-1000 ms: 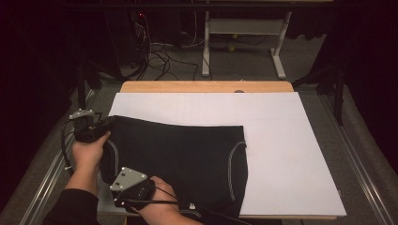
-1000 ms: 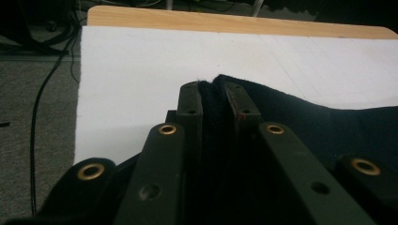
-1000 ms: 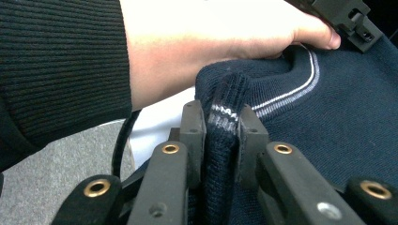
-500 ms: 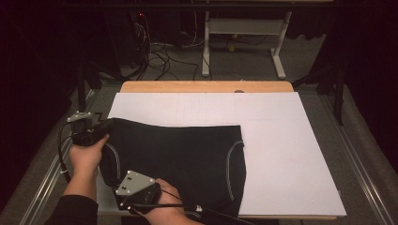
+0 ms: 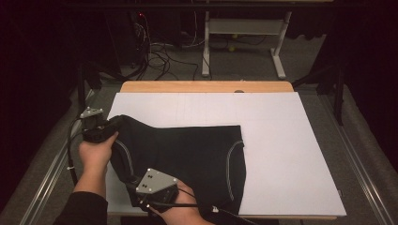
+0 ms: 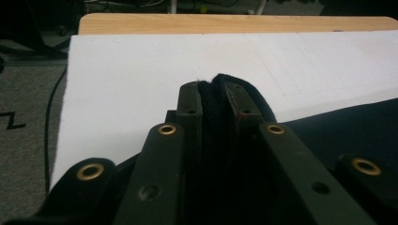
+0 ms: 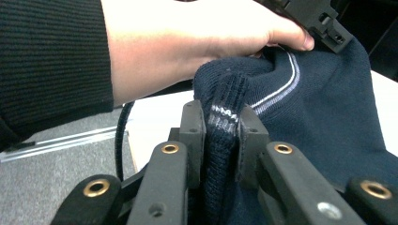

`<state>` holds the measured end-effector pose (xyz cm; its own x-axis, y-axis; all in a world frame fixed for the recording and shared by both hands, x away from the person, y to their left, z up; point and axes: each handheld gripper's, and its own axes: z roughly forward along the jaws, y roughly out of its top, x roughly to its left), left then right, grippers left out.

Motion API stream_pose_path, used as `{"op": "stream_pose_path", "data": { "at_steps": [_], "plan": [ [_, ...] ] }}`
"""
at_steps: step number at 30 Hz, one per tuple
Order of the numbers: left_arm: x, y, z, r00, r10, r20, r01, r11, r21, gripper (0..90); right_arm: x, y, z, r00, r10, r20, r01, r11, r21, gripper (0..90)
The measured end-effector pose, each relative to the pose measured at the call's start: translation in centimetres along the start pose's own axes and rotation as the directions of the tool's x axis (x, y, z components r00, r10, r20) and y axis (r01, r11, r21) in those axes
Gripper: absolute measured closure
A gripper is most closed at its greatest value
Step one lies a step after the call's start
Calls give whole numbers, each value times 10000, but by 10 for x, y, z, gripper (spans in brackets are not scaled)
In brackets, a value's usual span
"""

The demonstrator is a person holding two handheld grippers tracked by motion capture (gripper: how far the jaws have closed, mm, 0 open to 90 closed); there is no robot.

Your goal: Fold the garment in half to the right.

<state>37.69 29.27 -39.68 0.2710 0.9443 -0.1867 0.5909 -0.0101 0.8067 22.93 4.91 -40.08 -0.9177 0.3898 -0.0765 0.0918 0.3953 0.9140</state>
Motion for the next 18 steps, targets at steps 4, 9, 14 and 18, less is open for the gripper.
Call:
{"op": "stream_pose_path", "data": {
  "at_steps": [4, 9, 14, 18],
  "plan": [
    [-10, 4, 6, 9997, 236, 84, -237, 9997, 51, 743, -2, -4, -8, 9997, 90, 223, -88, 9999, -91, 777],
    [-20, 11, 15, 9989, 321, 328, -323, 9995, 50, 743, -6, -11, -17, 9981, 321, 528, -307, 9992, -274, 777],
    [-36, 17, 26, 9976, 480, 509, -484, 9988, 76, 743, -12, -18, -28, 9959, 447, 785, -425, 9986, -300, 777],
    [-51, 19, 32, 9966, 628, 537, -632, 9980, 51, 743, -18, -25, -40, 9940, 657, 879, -614, 9968, -505, 777]
  ]
}}
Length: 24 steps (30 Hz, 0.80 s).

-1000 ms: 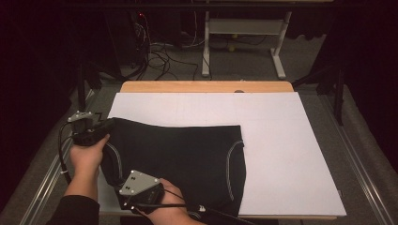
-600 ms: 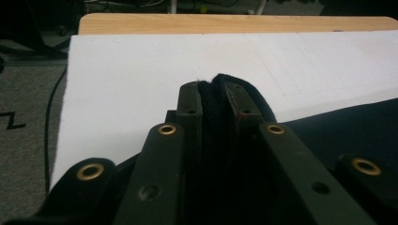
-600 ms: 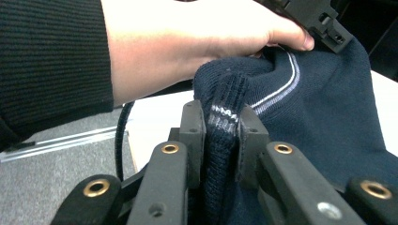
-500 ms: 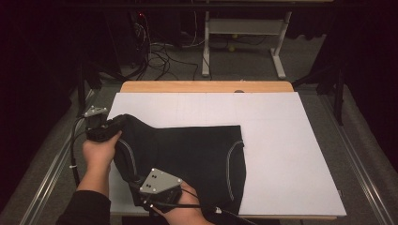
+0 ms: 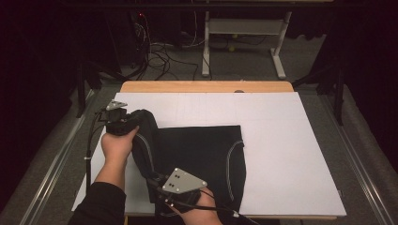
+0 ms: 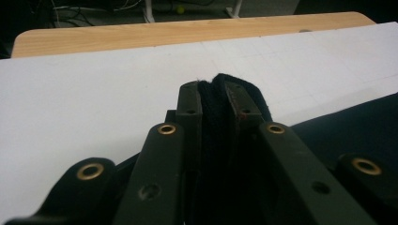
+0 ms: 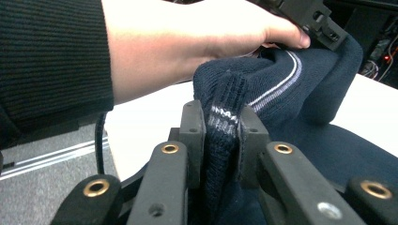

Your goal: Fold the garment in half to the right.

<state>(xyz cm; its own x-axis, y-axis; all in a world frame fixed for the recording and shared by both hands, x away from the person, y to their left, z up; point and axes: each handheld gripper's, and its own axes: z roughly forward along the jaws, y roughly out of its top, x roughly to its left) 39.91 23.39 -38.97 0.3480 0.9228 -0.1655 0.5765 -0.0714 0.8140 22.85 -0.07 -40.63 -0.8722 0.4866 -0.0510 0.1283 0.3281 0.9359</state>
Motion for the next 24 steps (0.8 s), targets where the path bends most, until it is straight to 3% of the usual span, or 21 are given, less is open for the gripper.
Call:
{"op": "stream_pose_path", "data": {
  "at_steps": [11, 24],
  "plan": [
    [-35, 6, 21, 9992, 398, 47, -399, 9991, 172, 742, -17, -19, -27, 9990, 214, 402, -218, 9997, 102, 777],
    [-64, 5, 41, 9974, 714, -40, -711, 9957, 598, 742, -34, -43, -54, 9949, 504, 874, -518, 9986, 139, 776]
  ]
}}
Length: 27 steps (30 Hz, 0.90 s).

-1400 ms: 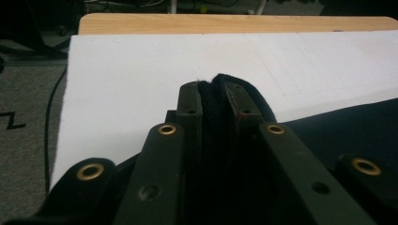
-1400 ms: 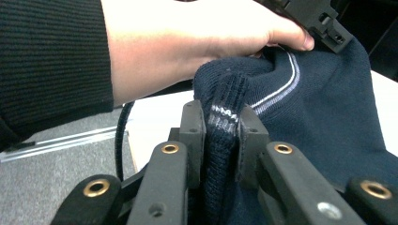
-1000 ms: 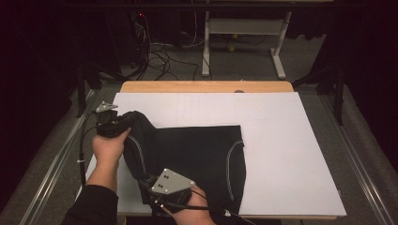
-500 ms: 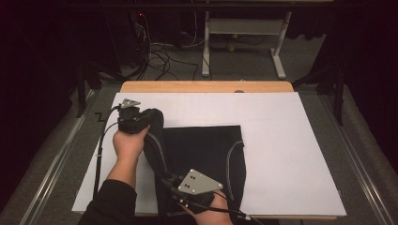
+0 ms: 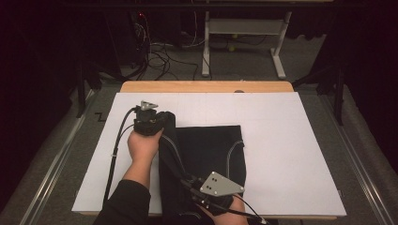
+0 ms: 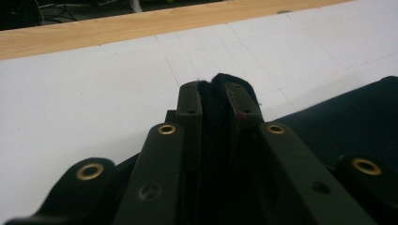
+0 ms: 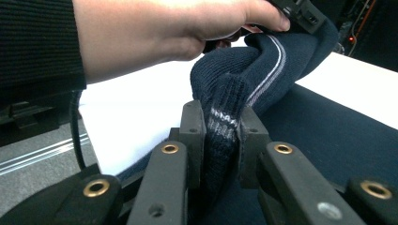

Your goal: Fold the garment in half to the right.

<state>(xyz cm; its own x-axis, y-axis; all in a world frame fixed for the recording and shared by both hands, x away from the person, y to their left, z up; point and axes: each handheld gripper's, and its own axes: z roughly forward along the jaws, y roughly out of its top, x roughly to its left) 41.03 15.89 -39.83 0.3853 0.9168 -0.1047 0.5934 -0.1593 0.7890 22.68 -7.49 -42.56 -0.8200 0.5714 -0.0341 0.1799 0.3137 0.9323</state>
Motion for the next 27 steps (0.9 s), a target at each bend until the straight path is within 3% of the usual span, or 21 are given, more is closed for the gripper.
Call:
{"op": "stream_pose_path", "data": {
  "at_steps": [8, 14, 27],
  "plan": [
    [-22, 0, 19, 9992, 393, 106, -395, 9990, 227, 742, -9, -17, -10, 9993, 281, 242, -286, 9994, 186, 776],
    [-31, 3, 18, 9992, 321, 248, -323, 9994, 95, 742, -8, -22, -16, 9991, 242, 360, -250, 9994, 243, 776],
    [-62, 16, 28, 9961, 638, 616, -631, 9979, -132, 742, -18, -31, -37, 9970, 193, 754, -228, 9987, 461, 773]
  ]
}}
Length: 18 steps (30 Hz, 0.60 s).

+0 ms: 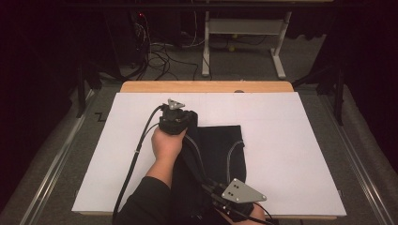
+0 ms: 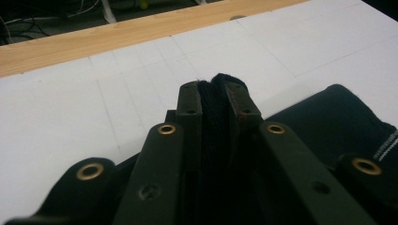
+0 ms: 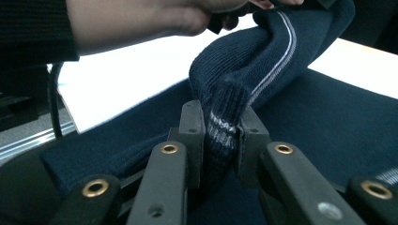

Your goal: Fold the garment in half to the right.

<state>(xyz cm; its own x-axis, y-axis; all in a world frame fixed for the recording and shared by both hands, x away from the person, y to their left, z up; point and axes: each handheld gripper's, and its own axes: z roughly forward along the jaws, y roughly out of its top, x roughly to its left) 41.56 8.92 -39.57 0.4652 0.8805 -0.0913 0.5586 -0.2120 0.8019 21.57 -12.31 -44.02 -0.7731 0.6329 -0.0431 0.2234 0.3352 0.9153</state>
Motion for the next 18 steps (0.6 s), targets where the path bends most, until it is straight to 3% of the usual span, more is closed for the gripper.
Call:
{"op": "stream_pose_path", "data": {
  "at_steps": [18],
  "plan": [
    [-38, 5, 32, 9980, 409, 478, -427, 9984, 378, 739, -23, -27, -27, 9982, 460, 394, -472, 9984, 308, 770]
  ]
}}
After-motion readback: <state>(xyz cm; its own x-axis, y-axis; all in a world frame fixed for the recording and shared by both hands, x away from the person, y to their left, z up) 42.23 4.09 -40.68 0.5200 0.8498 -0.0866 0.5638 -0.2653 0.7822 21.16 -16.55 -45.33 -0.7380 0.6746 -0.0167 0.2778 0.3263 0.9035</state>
